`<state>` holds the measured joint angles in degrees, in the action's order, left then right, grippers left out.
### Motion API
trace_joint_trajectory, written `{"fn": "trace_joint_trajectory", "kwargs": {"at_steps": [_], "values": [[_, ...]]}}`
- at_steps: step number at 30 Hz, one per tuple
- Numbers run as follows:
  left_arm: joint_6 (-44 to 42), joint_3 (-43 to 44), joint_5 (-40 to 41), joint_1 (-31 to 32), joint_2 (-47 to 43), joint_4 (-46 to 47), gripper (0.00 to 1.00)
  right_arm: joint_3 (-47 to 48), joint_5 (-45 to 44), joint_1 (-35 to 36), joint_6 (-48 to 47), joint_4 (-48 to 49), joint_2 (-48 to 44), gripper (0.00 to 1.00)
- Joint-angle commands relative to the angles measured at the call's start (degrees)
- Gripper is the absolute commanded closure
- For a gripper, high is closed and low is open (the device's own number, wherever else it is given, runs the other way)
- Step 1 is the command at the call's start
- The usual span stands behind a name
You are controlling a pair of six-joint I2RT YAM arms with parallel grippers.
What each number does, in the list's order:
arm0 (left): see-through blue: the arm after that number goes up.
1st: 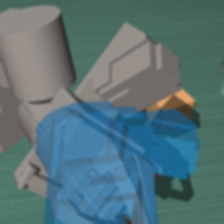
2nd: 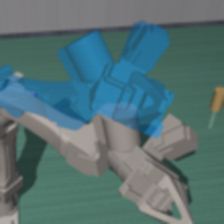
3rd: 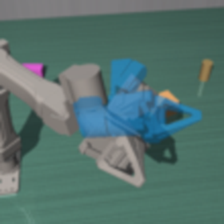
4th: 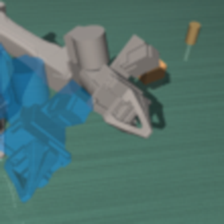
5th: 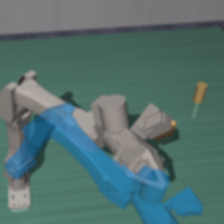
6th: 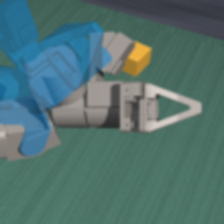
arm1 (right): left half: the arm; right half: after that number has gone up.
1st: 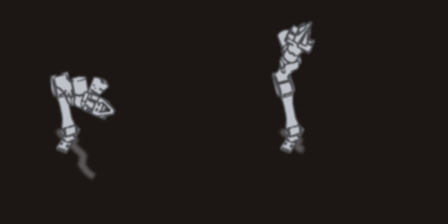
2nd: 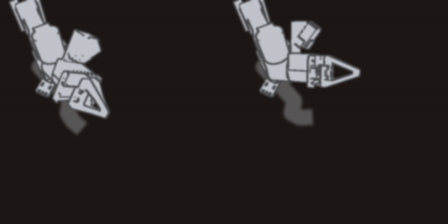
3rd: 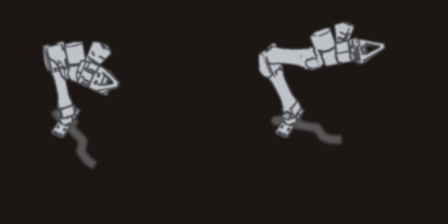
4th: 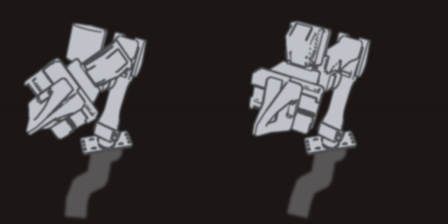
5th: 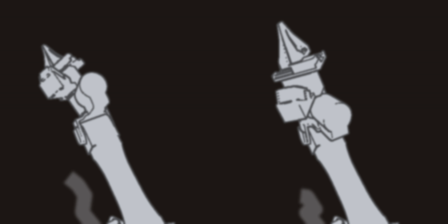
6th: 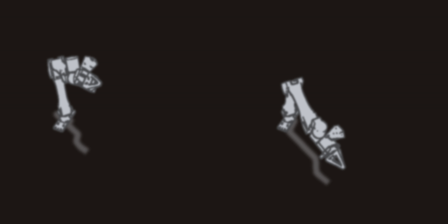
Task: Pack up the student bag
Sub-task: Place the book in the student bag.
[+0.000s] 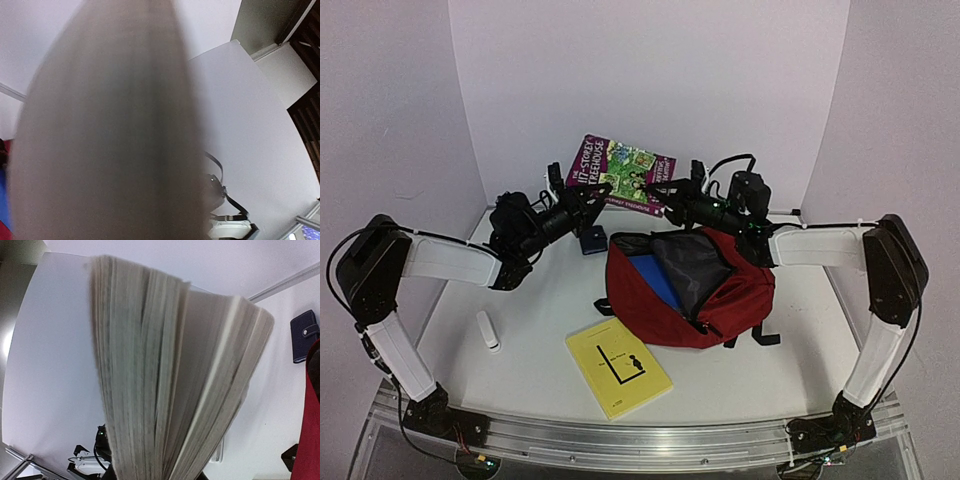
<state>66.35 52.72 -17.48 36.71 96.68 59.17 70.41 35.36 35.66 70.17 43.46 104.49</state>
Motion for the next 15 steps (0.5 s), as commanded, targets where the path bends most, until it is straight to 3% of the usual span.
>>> {"fn": "trace_joint_trajectory", "kwargs": {"at_steps": [1,4,6,10,15], "values": [[-3.2,3.0,-0.9,0.0,-2.0,-2.7,0.91,0.4,2.7,0.3,-5.2,5.1,-5.8,0.58],[-4.9,2.6,-2.3,-0.2,-4.4,-7.3,0.99,0.1,5.1,-1.0,-9.3,1.0,-6.9,0.24],[-6.2,2.9,-4.6,-0.3,-5.9,-11.2,1.0,-0.1,7.5,-2.2,-12.1,-1.7,-7.3,0.11],[-10.2,4.8,-13.1,-0.5,-9.0,-22.8,1.0,0.9,11.9,-3.5,-22.8,-10.4,-8.9,0.04],[-14.8,5.7,-21.4,-0.5,-12.3,-33.7,1.0,1.7,16.6,-3.6,-34.9,-20.2,-11.1,0.04]]}}
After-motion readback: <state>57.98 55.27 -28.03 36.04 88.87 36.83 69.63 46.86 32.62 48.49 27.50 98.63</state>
